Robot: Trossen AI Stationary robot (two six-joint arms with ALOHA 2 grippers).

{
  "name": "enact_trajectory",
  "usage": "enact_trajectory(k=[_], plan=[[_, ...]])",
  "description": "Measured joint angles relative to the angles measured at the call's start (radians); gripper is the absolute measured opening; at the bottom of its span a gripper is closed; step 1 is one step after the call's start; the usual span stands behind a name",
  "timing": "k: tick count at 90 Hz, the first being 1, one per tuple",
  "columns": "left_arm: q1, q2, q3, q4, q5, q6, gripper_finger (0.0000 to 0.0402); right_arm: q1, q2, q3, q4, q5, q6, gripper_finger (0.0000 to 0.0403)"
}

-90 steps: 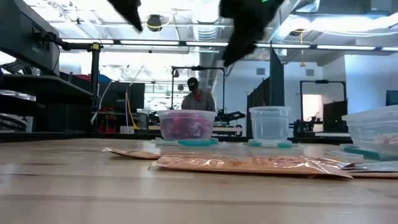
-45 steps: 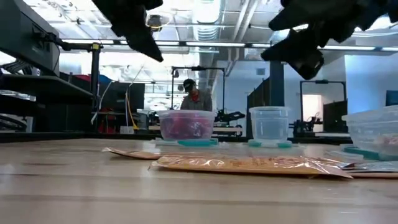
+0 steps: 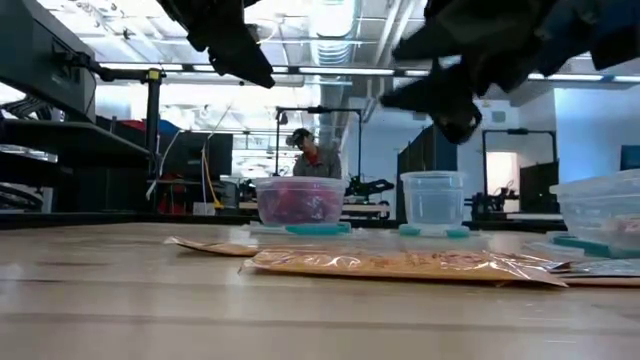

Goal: Sort candy
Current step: Put the yellow candy strip into the small circular transparent bin

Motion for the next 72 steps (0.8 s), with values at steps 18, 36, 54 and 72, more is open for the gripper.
enact_trajectory(k=[18, 36, 54, 72], plan=[[-0.002, 0.057, 0.001, 0.0, 0.016, -0.031, 0.0166, 0.003, 0.0, 0.0, -0.008, 0.001, -0.02, 0.0187], [-0.011, 0.182, 0.001, 0.14, 0.017, -0.087, 0.0166, 0.003, 0.0, 0.0, -0.02, 0.001, -0.02, 0.0187], [-0.035, 0.278, 0.001, 0.279, -0.051, -0.016, 0.0166, 0.003, 0.0, 0.0, -0.037, 0.001, -0.02, 0.0187], [-0.067, 0.33, 0.001, 0.319, -0.074, 0.038, 0.0166, 0.003, 0.0, 0.0, -0.059, 0.001, -0.02, 0.0187]])
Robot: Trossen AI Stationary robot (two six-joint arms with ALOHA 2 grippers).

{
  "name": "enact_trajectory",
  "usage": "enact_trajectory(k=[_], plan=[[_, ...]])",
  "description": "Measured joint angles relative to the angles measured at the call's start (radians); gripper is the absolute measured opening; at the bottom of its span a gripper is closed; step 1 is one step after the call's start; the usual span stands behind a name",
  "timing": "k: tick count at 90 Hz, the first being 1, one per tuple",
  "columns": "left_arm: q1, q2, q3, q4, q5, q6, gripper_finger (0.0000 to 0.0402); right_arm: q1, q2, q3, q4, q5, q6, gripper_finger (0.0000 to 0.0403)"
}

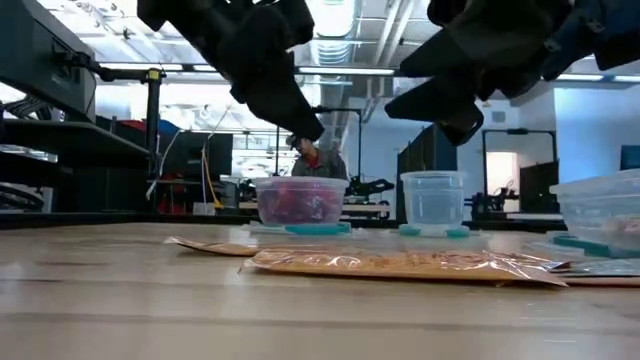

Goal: Sort candy
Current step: Put the yellow candy strip into the small circular transparent bin

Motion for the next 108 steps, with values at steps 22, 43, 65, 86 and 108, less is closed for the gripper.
enact_trajectory(k=[22, 43, 65, 86, 108], plan=[[-0.004, -0.009, 0.001, 0.027, -0.002, 0.038, 0.0166, -0.001, 0.0, 0.0, -0.005, 0.0, 0.0, 0.0187], [-0.004, -0.01, 0.001, 0.026, -0.002, 0.03, 0.0166, -0.002, 0.0, 0.0, -0.009, 0.0, 0.007, 0.0187], [-0.005, -0.01, 0.0, 0.026, -0.001, 0.031, 0.0166, -0.002, 0.0, 0.0, -0.013, 0.0, 0.008, 0.0187], [-0.005, -0.01, 0.0, 0.025, -0.001, 0.031, 0.0166, -0.002, 0.0, 0.0, -0.017, 0.0, 0.008, 0.0187], [-0.005, -0.01, 0.0, 0.024, 0.002, 0.031, 0.0166, -0.002, 0.0, 0.0, -0.017, 0.0, 0.008, 0.0187]])
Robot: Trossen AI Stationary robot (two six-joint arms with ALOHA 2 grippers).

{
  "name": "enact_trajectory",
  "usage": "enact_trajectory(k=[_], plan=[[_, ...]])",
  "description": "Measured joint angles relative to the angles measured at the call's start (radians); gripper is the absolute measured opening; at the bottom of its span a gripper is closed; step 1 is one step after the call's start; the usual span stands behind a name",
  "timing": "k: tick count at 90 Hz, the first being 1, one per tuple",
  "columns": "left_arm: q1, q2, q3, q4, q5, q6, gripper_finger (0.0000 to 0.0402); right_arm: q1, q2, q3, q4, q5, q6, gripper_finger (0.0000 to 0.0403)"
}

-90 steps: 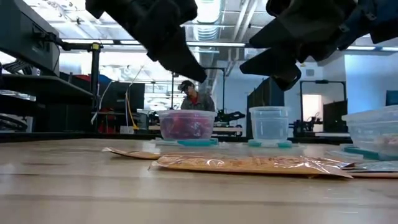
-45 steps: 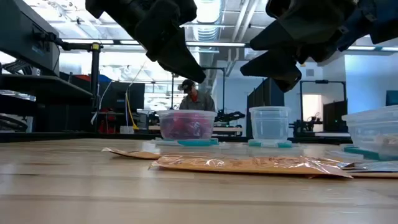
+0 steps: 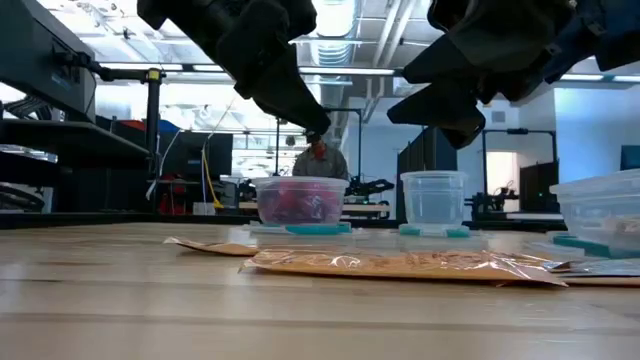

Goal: Sort candy
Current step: Put the yellow candy strip into the small circular transparent bin

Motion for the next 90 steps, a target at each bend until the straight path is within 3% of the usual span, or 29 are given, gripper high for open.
enact_trajectory(k=[52, 65, 78, 90], plan=[[-0.002, 0.0, 0.0, -0.004, 0.007, 0.006, 0.0166, 0.002, 0.0, 0.0, 0.001, 0.0, 0.006, 0.0187], [-0.027, -0.047, 0.009, -0.089, 0.031, -0.048, 0.0166, 0.019, 0.0, 0.003, -0.003, 0.004, -0.006, 0.0187], [-0.08, -0.131, 0.015, -0.239, 0.034, -0.137, 0.0166, 0.09, 0.046, 0.108, -0.236, 0.061, -0.024, 0.0187], [-0.143, -0.174, 0.016, -0.335, 0.022, -0.174, 0.0166, 0.139, 0.165, 0.276, -0.502, 0.087, -0.025, 0.0187]])
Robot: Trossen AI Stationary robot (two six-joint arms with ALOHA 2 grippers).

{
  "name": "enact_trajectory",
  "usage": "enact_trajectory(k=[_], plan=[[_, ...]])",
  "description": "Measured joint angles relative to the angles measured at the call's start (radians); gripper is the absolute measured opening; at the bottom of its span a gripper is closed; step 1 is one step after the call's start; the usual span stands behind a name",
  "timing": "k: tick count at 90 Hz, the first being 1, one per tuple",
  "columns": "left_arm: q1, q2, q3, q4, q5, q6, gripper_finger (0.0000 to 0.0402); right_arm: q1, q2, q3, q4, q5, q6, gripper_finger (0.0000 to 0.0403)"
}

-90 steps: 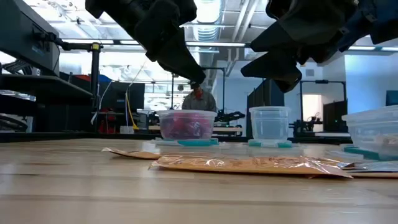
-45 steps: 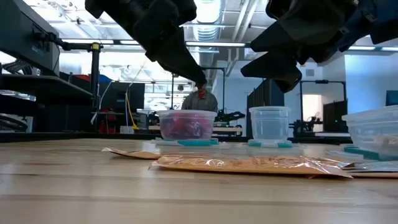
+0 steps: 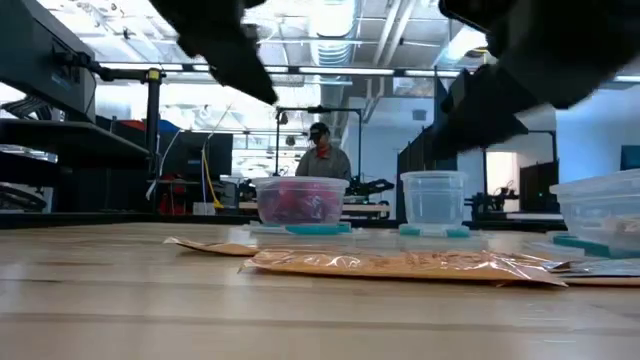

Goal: Sort candy
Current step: Put the yellow candy strip into the small circular transparent bin

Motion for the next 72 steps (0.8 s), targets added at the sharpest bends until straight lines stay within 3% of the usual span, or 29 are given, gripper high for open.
enact_trajectory(k=[14, 29, 50, 59, 72], plan=[[-0.048, 0.005, 0.0, -0.013, 0.0, -0.01, 0.0166, 0.004, 0.158, 0.175, -0.076, 0.041, 0.004, 0.0188], [-0.066, 0.019, 0.0, -0.027, -0.002, -0.024, 0.0166, -0.019, 0.274, 0.311, -0.289, 0.055, 0.0, 0.0201], [-0.088, 0.018, 0.0, -0.026, -0.002, -0.064, 0.0166, -0.031, 0.323, 0.326, -0.313, 0.012, 0.097, 0.0206], [-0.093, 0.018, 0.0, -0.029, -0.001, -0.068, 0.0166, -0.031, 0.331, 0.328, -0.337, 0.0, 0.118, 0.016], [-0.093, 0.018, 0.0, -0.026, -0.002, -0.057, 0.0166, -0.031, 0.331, 0.328, -0.348, -0.023, 0.121, 0.0037]])
